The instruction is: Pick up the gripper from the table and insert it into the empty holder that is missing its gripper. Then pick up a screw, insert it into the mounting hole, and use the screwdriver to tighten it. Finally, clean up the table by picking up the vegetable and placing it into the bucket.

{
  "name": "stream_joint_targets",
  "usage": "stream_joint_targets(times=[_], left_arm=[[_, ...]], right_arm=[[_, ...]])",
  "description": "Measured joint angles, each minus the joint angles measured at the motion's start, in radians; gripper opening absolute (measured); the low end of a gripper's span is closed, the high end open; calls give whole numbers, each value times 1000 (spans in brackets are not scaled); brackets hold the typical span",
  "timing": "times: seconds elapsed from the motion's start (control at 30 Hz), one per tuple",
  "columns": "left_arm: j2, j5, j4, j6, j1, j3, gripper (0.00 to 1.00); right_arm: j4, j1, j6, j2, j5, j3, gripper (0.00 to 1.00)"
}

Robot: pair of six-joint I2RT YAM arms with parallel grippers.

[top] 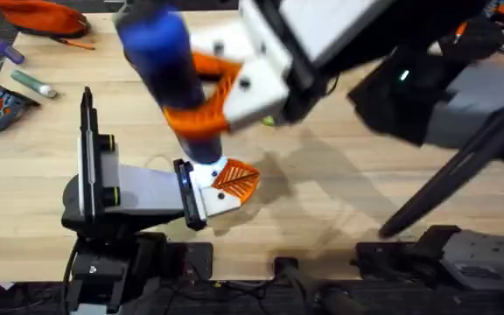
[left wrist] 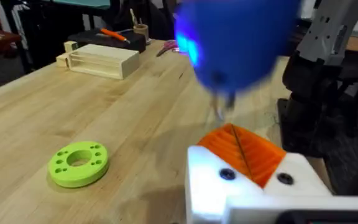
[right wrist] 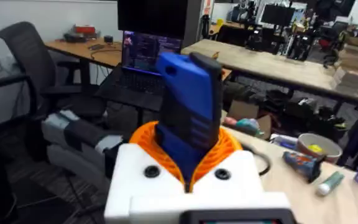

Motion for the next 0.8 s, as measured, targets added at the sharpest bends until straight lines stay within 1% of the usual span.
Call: stream_joint_targets(times=[0.07,0.1,0.13,0.4,0.5,0.67,0.8], left_arm=[[0,0,0,0,0,0,13],[0,0,0,0,0,0,13],[0,0,0,0,0,0,13],[0,0,0,0,0,0,13],[0,0,0,0,0,0,13],[0,0,0,0,0,0,13],[0,0,0,0,0,0,13]], right_arm=[[-57,-17,13,-1,-9,73,23],[-119,-38,16,-3,-15,144,23],[-125,-44,17,-3,-19,155,23],[-144,-55,36,-3,-47,162,23],[-201,-84,39,-3,-56,162,23],[-368,-176,38,-3,-62,162,23],[-512,-282,19,-3,-62,162,23]])
